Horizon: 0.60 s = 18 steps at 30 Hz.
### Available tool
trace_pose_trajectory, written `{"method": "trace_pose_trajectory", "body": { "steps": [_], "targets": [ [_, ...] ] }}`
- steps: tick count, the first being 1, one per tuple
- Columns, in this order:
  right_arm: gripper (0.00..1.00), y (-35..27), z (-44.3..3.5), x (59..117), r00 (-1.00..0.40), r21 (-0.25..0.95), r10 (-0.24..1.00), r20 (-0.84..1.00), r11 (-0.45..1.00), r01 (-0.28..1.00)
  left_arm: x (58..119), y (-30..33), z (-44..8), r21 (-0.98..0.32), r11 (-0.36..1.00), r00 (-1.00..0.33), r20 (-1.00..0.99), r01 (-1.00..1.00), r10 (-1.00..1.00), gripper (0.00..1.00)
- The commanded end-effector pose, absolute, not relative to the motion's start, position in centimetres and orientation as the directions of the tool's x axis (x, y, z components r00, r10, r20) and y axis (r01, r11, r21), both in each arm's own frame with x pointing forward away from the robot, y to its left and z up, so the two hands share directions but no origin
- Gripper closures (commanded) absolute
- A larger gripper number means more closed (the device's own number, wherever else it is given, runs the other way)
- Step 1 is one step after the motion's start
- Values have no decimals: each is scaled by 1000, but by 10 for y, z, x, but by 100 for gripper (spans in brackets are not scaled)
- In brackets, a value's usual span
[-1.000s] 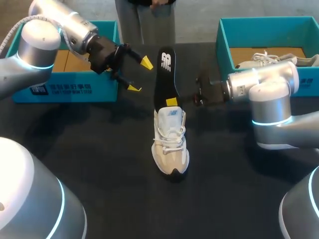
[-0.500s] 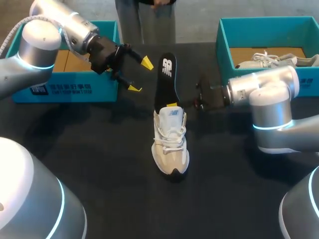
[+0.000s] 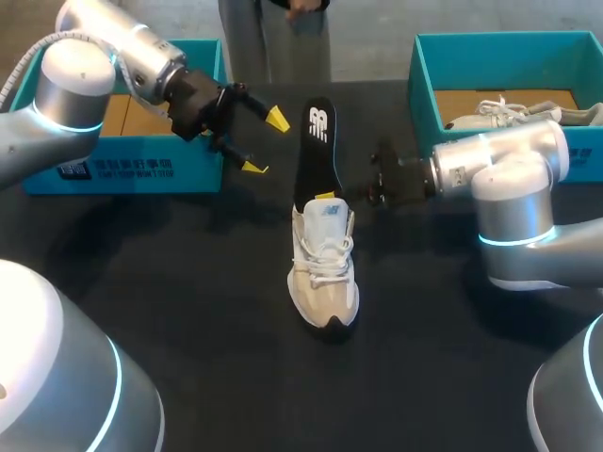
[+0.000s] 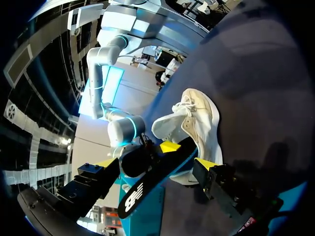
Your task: Take the shoe out of the shoebox, open the shoe tongue, remove and reinsert the insole, then place the shoe into the shoebox
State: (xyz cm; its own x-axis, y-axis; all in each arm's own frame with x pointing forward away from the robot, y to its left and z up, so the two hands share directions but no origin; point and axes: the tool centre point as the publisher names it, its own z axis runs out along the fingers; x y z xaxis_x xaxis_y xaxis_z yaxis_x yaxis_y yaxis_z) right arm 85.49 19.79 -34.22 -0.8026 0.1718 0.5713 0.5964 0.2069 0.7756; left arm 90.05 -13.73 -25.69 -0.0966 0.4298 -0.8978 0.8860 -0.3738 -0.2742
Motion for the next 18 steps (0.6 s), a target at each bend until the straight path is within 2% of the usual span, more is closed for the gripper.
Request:
{"method": "trace_pose_trajectory", "body": {
  "steps": [1, 6, 10, 11, 13, 18],
  "targets": [
    [77, 199, -336, 857, -808, 781, 179, 562, 209, 589, 901, -137, -258, -275, -377, -97, -899, 884, 427, 0],
    [78, 199, -329, 861, -817, 791, 180, 548, 207, 577, 901, -137, -259, -276, -379, -98, -899, 883, 427, 0],
    [85, 199, -328, 864, -819, 792, 178, 546, 209, 574, 901, -137, -259, -278, -381, -97, -897, 882, 431, 0],
    [87, 199, -328, 864, -818, 791, 177, 548, 209, 575, 901, -137, -260, -279, -381, -97, -897, 881, 432, 0],
    [100, 199, -330, 864, -815, 788, 173, 553, 209, 579, 901, -137, -260, -282, -381, -98, -895, 881, 435, 0],
    [100, 198, -336, 859, -804, 775, 176, 569, 214, 595, 901, -137, -261, -287, -379, -100, -891, 880, 443, 0]
  ]
}}
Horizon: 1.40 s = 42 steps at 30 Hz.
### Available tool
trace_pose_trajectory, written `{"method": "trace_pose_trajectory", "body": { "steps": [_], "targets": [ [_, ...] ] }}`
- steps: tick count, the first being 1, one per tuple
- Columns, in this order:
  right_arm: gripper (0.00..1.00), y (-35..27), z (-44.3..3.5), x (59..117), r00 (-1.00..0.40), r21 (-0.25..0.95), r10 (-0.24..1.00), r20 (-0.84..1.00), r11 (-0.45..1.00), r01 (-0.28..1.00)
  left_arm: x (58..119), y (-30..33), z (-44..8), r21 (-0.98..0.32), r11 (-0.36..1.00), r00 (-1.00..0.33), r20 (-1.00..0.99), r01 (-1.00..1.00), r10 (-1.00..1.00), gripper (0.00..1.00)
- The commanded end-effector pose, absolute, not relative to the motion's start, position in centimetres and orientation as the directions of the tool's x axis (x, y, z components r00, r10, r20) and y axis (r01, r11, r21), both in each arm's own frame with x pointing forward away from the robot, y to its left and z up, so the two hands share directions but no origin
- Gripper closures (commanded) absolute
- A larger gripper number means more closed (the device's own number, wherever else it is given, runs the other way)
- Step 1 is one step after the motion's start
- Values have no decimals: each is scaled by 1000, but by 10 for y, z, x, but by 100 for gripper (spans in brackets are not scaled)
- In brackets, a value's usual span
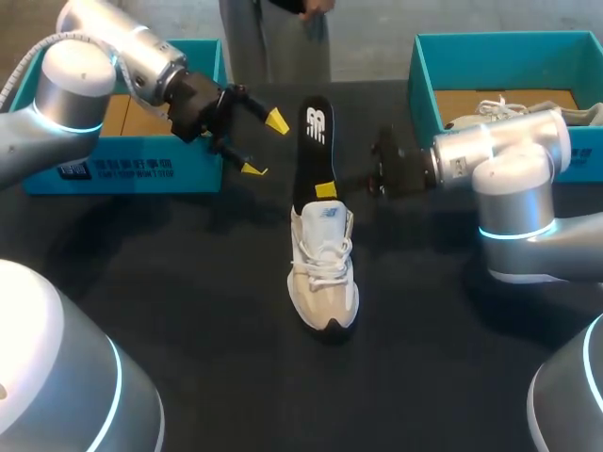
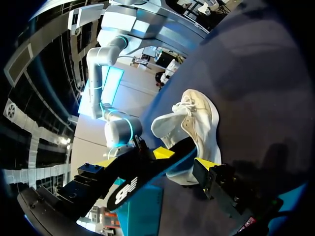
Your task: Take the shoe out of the shoebox, open the shoe tongue, remove and reinsert the insole, then place the shoe into the shoebox
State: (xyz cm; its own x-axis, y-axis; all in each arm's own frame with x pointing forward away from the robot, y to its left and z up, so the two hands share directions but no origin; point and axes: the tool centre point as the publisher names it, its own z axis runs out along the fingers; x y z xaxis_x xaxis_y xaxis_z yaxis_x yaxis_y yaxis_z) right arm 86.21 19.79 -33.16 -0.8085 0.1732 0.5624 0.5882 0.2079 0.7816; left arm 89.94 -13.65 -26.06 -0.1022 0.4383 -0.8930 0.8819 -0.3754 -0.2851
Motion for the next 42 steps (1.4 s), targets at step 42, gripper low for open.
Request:
{"method": "trace_pose_trajectory", "body": {
  "steps": [42],
  "targets": [
    [100, 202, -334, 860, -803, 767, 179, 568, 240, 595, 891, -149, -264, -339, -222, -143, -782, 914, 606, 0]
  ]
}}
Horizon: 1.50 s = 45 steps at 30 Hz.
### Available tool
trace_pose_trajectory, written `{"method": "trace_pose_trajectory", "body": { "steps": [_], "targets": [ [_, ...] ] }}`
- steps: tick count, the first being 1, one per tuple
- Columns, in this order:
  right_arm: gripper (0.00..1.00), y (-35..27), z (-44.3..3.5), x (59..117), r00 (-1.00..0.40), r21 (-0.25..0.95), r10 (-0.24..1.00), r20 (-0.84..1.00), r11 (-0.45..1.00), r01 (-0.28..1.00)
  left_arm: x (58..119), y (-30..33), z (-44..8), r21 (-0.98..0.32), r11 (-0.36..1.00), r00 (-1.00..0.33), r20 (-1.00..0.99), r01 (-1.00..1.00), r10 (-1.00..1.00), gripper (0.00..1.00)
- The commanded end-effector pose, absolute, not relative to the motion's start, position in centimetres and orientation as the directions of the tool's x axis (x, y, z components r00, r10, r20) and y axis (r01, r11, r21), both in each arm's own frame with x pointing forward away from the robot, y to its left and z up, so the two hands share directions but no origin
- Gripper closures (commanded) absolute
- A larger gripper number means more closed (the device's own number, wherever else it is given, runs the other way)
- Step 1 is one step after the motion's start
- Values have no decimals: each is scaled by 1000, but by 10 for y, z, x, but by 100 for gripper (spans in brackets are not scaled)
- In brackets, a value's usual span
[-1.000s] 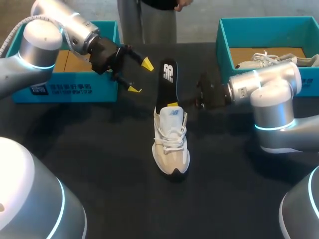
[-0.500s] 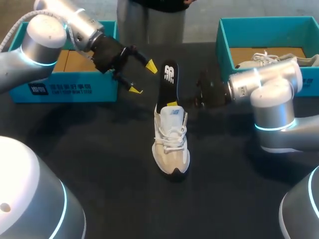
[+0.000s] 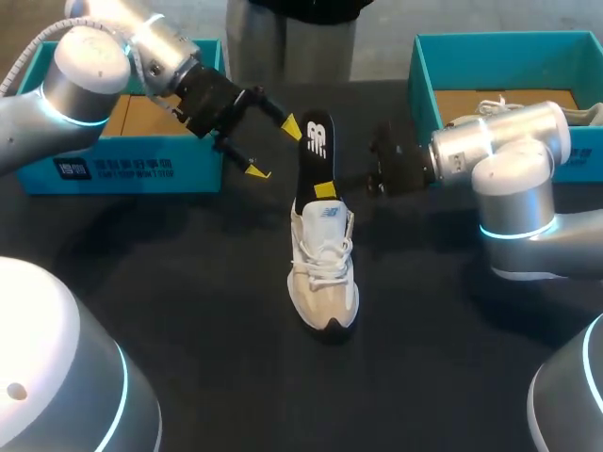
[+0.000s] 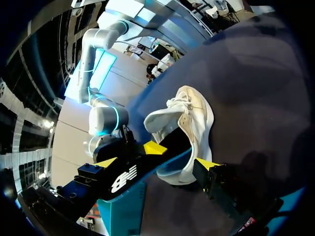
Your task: Take the shoe out of the shoebox, open the shoe tongue, remove and reinsert the insole, then place the shoe into the shoebox
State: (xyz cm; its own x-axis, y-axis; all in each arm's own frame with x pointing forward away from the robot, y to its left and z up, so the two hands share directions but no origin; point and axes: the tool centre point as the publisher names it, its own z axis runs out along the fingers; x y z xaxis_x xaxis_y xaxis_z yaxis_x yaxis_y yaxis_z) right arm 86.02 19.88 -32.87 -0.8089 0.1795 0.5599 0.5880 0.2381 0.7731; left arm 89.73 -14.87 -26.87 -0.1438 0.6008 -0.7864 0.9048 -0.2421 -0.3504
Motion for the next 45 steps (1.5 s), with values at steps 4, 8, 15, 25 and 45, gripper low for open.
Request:
{"method": "trace_pose_trajectory", "body": {
  "steps": [4, 8, 15, 25, 45],
  "targets": [
    [100, 203, -340, 856, -794, 757, 176, 581, 240, 608, 890, -150, -260, -332, -220, -137, -781, 917, 610, 0],
    [100, 203, -344, 851, -784, 745, 176, 596, 242, 621, 890, -151, -257, -326, -221, -131, -782, 919, 610, 0],
    [100, 203, -349, 842, -765, 722, 177, 620, 254, 644, 889, -151, -256, -335, -223, -132, -772, 916, 621, 0],
    [68, 204, -338, 845, -780, 737, 187, 597, 255, 626, 888, -151, -260, -335, -224, -129, -771, 915, 624, 0],
    [100, 207, -332, 861, -796, 745, 155, 585, 284, 603, 888, -154, -266, -339, -235, -129, -776, 911, 618, 0]
  ]
}}
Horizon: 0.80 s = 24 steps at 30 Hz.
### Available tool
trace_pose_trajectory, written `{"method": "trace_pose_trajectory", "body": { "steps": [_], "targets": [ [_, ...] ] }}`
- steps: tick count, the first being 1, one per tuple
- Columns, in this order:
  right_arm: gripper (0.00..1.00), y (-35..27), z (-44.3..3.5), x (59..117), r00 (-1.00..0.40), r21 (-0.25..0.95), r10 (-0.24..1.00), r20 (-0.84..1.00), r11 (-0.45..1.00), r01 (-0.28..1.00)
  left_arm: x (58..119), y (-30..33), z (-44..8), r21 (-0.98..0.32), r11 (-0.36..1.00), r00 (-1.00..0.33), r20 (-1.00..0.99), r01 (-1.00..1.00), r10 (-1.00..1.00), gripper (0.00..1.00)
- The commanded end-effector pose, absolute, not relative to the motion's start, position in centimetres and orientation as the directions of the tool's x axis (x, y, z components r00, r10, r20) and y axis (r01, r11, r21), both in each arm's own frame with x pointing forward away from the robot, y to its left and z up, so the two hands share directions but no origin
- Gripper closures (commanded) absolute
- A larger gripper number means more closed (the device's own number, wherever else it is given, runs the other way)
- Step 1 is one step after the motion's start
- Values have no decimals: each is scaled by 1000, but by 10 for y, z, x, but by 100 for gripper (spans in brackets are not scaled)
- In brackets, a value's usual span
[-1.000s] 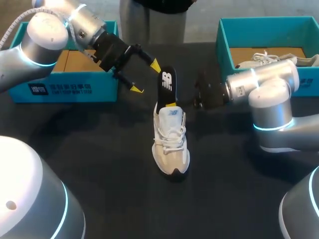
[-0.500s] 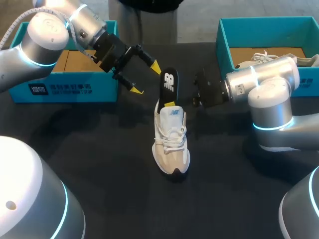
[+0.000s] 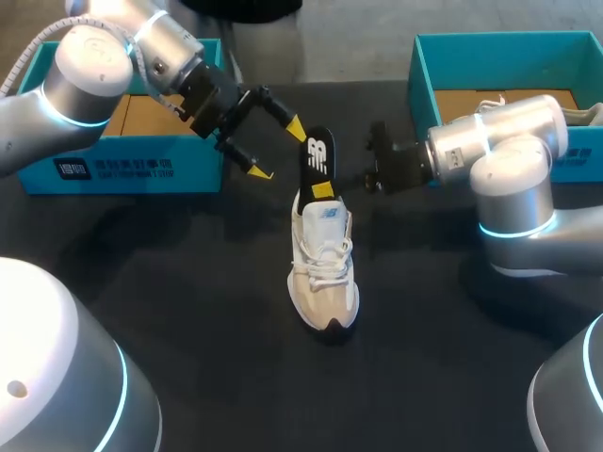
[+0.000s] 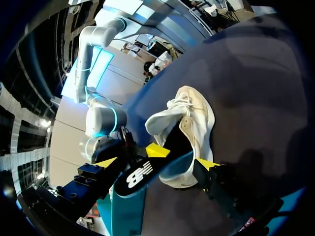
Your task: Take the shoe out of the shoebox, open the shoe tongue, remove and reinsert the insole, then place the shoe into the shoebox
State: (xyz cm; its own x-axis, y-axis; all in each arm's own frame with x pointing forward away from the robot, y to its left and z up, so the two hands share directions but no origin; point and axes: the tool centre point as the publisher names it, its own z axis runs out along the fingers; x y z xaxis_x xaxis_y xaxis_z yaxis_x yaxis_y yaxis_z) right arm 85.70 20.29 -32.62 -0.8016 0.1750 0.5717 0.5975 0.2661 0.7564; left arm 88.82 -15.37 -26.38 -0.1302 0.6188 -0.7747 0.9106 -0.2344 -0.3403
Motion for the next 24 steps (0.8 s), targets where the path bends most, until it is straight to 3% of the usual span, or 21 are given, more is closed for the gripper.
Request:
{"method": "trace_pose_trajectory", "body": {
  "steps": [1, 17, 19, 24],
  "targets": [
    [100, 208, -333, 861, -794, 742, 148, 589, 290, 604, 888, -154, -266, -338, -236, -129, -776, 911, 617, 0],
    [100, 212, -348, 844, -745, 671, 115, 657, 362, 647, 887, -156, -266, -341, -244, -127, -778, 908, 615, 0],
    [81, 210, -346, 843, -747, 674, 126, 652, 355, 648, 887, -156, -266, -343, -247, -126, -777, 906, 617, 0],
    [70, 207, -334, 846, -764, 693, 152, 626, 340, 636, 885, -156, -269, -349, -254, -125, -773, 902, 622, 0]
  ]
}}
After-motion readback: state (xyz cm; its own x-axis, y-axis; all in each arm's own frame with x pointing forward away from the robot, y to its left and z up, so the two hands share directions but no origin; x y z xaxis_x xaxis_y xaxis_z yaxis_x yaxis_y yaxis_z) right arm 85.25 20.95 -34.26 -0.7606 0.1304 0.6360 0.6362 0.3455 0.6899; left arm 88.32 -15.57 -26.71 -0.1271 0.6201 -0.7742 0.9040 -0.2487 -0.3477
